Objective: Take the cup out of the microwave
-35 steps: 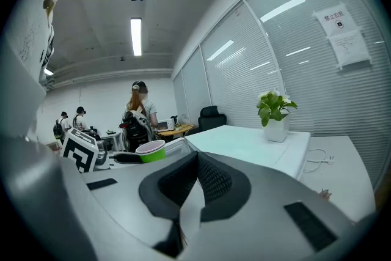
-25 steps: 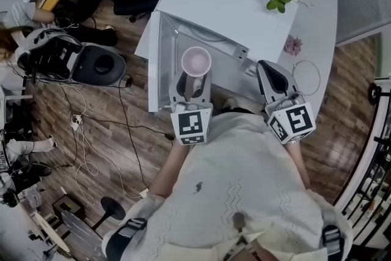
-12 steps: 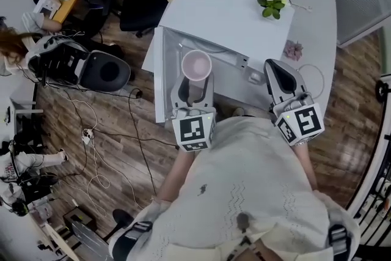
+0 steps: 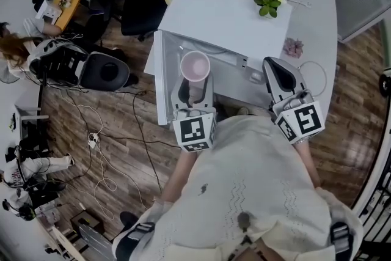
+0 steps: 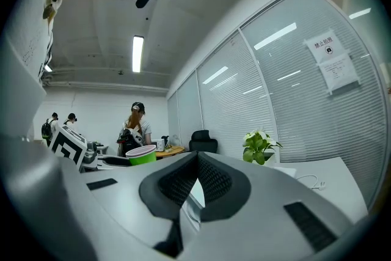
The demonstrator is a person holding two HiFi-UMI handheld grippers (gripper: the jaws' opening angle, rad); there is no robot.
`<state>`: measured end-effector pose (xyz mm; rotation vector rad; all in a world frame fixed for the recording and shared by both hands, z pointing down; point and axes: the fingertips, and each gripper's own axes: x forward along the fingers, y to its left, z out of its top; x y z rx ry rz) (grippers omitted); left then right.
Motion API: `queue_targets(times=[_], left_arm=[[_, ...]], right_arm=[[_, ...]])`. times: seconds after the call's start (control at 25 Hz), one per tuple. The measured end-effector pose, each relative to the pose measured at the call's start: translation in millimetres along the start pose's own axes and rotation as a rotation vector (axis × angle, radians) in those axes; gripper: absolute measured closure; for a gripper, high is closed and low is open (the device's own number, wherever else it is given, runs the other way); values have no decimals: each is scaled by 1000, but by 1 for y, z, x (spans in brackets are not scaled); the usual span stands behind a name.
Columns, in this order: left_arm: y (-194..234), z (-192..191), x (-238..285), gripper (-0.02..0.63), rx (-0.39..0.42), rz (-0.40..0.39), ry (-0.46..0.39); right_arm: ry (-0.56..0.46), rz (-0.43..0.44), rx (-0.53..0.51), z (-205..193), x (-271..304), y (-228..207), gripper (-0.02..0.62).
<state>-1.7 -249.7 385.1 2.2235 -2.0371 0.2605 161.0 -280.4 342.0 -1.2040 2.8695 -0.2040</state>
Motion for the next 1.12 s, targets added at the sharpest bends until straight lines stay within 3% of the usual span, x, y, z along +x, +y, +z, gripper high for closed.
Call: queue_targets(times=[1.12], left_arm=[[2, -19, 15, 362, -17, 24, 32]], right_arm=[[30, 1, -7, -12, 10, -9, 589]])
